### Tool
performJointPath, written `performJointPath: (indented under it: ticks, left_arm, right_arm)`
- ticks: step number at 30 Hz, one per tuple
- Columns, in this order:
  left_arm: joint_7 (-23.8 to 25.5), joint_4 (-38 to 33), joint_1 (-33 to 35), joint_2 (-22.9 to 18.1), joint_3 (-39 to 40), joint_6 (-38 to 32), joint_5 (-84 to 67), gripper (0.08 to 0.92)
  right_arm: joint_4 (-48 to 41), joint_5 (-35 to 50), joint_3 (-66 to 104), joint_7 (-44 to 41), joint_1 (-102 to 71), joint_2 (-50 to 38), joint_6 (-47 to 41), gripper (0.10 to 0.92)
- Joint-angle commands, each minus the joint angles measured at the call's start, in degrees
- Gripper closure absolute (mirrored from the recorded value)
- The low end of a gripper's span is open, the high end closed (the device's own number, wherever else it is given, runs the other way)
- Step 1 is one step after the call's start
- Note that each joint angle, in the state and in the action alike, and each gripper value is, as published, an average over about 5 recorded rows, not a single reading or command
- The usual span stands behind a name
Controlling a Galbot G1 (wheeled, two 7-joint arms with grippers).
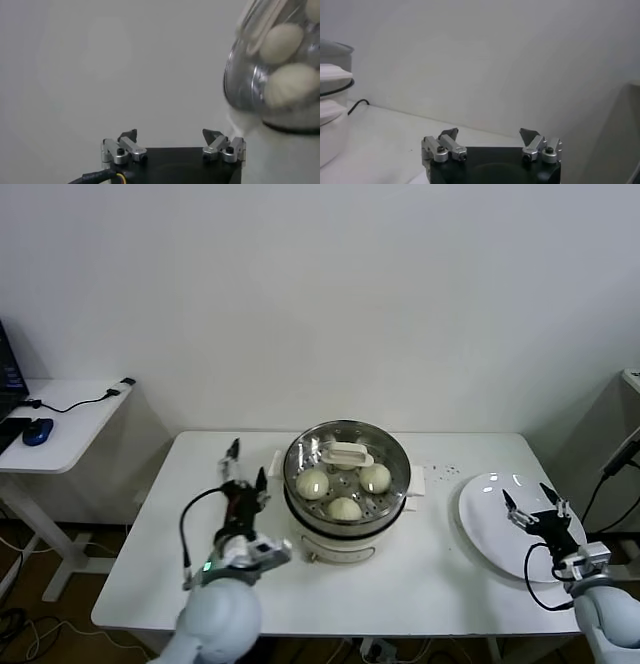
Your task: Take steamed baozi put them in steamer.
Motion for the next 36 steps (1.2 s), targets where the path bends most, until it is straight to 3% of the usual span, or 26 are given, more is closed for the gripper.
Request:
performJointPath:
  ticks: [1, 4, 8, 17, 36]
  left_arm:
    - [-5.9, -3.5, 20.2, -6.1, -30.0, -34.2, -45.3, 0.177]
    - [-2.7, 0.1, 21.6, -11.8, -33.8, -39.7, -49.8, 0.177]
    - [-0.3, 4.4, 23.9, -15.0, -36.3, -44.7, -54.4, 0.177]
    - [-0.4, 8.7, 28.5, -15.1, -36.2, -50.9, -57.9, 0.177]
    - [-0.9, 6.6, 30.3, -15.1, -36.7, -50.7, -55.0, 0.177]
  right_arm:
    - [6.8, -1.7, 0.7, 1.2, -2.8, 3.0, -3.2, 0.203]
    - [7.9, -2.9, 0.3, 1.3, -3.3, 3.9, -4.0, 0.203]
    - [9.8, -2.9, -0.3, 1.0, -4.3, 4.8, -4.5, 0.203]
    - [12.4, -1.0, 0.6, -1.5, -7.6, 5.6, -3.0, 0.203]
    - [12.5, 0.6, 2.3, -2.0, -9.5, 6.7, -0.8, 0.203]
